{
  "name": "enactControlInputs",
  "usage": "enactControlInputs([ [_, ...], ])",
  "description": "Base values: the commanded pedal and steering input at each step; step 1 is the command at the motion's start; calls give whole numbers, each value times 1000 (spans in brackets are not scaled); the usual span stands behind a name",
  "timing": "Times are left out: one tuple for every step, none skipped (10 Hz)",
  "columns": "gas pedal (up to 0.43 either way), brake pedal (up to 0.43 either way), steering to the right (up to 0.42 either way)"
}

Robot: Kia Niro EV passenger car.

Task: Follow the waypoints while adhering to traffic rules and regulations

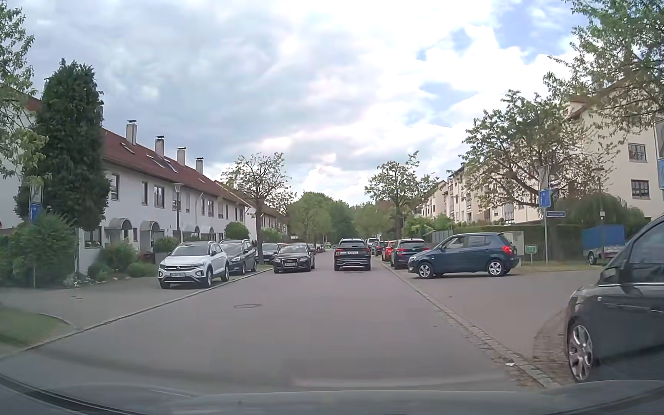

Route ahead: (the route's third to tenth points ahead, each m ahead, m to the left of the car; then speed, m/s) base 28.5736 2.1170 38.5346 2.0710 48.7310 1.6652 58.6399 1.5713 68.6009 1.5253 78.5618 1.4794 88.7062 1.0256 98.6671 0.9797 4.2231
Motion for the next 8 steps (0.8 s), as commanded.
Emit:
enactControlInputs([
  [98,18,-10],
  [98,18,-11],
  [98,24,-11],
  [98,18,-11],
  [98,18,-10],
  [98,18,-9],
  [98,18,-9],
  [98,18,-9],
])
